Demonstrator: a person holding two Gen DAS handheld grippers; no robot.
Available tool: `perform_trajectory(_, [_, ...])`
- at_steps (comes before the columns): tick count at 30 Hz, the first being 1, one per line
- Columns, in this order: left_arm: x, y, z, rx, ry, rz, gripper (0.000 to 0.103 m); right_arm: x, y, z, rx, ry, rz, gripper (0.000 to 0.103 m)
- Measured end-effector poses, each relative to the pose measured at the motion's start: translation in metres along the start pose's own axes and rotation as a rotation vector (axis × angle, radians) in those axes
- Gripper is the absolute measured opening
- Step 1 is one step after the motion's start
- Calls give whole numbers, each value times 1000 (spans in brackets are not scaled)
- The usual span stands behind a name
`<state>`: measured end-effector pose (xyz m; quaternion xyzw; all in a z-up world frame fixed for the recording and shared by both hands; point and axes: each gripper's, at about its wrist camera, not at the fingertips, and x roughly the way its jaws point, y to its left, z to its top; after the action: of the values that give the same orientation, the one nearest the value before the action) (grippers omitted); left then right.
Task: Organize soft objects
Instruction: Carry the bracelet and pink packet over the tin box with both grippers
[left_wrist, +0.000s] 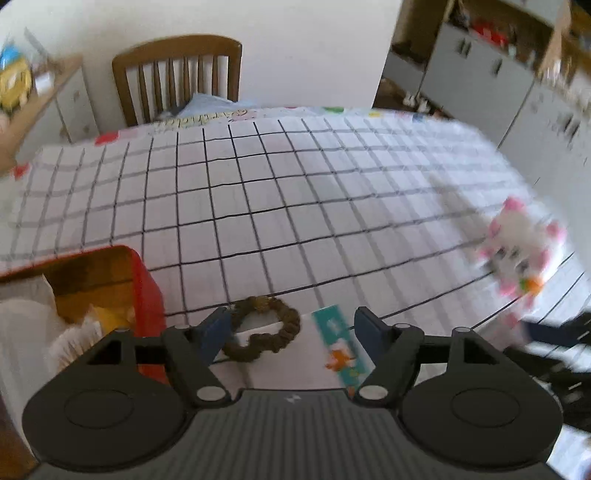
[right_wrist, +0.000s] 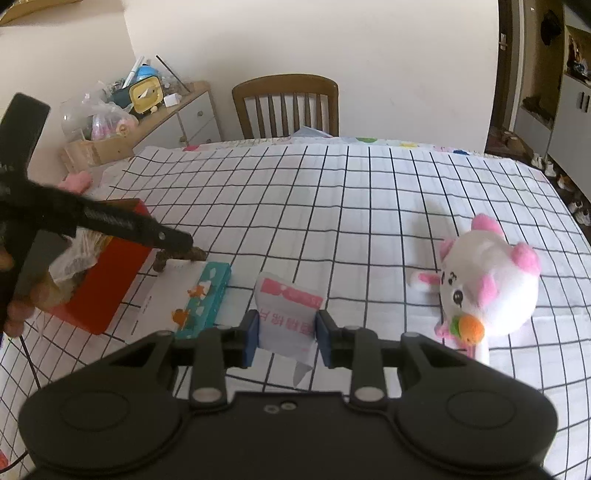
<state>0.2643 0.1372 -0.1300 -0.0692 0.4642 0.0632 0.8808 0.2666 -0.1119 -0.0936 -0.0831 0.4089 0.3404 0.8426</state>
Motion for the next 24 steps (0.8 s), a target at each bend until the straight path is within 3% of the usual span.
perform_trajectory(5, [19, -5, -8, 36, 1, 64, 70, 3, -1, -2, 7, 11, -1, 31])
perform_trajectory(6, [20, -4, -9, 36, -3, 63, 66, 4, -1, -3, 4, 15, -2, 31])
perform_trajectory(8, [23, -3, -9, 37, -2, 73, 45, 5, 0, -4, 0, 20, 0, 31])
perform_trajectory(9, [24, -2, -9, 33, 1, 71, 40, 5, 0, -4, -2, 24, 2, 31])
perform_trajectory(17, [23, 6, -9, 17, 2, 52, 14, 9, -1, -3, -3, 39, 5, 31])
perform_trajectory(24, [19, 13, -6, -40, -21, 45, 11, 7, 3, 1, -12, 32, 2, 31])
